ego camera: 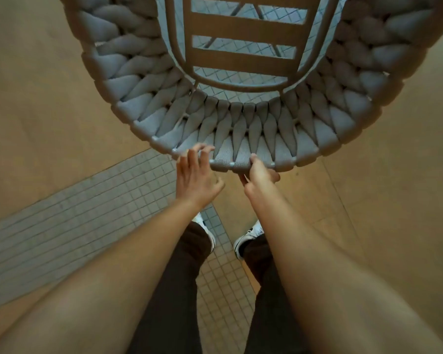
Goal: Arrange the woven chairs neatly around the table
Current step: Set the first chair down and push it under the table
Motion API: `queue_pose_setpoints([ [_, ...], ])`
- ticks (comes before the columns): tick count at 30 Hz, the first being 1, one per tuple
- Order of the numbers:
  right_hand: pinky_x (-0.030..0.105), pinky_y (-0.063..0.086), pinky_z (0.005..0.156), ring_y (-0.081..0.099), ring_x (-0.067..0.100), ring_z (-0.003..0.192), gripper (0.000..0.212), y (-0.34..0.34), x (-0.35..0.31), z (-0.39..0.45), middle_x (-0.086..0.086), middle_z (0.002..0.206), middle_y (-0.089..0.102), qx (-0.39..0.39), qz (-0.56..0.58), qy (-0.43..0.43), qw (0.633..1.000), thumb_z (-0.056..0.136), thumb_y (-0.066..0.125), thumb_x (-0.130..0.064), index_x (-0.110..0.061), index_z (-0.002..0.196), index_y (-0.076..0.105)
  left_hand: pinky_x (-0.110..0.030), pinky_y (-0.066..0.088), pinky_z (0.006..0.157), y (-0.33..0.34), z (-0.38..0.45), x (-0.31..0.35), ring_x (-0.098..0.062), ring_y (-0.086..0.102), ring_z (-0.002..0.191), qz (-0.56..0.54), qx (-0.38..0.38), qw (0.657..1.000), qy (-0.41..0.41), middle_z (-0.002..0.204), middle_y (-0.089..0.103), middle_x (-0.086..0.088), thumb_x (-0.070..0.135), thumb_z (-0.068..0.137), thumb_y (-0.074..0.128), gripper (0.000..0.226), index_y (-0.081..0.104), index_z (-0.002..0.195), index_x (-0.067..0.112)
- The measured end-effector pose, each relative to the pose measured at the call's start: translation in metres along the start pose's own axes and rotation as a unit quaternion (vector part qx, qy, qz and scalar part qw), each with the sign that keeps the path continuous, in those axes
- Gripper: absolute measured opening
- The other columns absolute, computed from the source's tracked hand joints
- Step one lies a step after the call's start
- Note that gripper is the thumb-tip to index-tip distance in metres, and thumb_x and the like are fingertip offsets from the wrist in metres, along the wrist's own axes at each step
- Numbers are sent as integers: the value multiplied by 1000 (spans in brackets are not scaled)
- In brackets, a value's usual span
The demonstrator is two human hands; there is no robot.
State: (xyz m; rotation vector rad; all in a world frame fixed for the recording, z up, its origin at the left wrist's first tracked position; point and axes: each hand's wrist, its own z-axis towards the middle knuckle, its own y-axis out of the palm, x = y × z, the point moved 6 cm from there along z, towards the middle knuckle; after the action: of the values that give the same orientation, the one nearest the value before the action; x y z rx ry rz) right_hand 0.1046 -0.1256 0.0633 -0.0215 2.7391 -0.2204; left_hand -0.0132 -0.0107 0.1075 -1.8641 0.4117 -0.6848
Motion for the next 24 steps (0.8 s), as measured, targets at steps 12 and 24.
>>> queue_pose_setpoints([
  [12,40,58,89,63,25,90,51,42,-68,-85,9,123,52,6,-58,-79,995,96,68,-14,-9,133,33,-50,29,118,-73,106,20,-30,35,147,216,-95,946,223,157,43,-7,1,95,52,66,31,156,18],
  [24,45,41,98,59,28,116,81,135,-173,-91,4,131,61,-44,-778,-526,341,76,70,-74,-24,137,51,-39,45,99,-134,172,35,-25,63,116,222,-65,923,309,126,67,-5,29,92,68,45,54,133,17],
])
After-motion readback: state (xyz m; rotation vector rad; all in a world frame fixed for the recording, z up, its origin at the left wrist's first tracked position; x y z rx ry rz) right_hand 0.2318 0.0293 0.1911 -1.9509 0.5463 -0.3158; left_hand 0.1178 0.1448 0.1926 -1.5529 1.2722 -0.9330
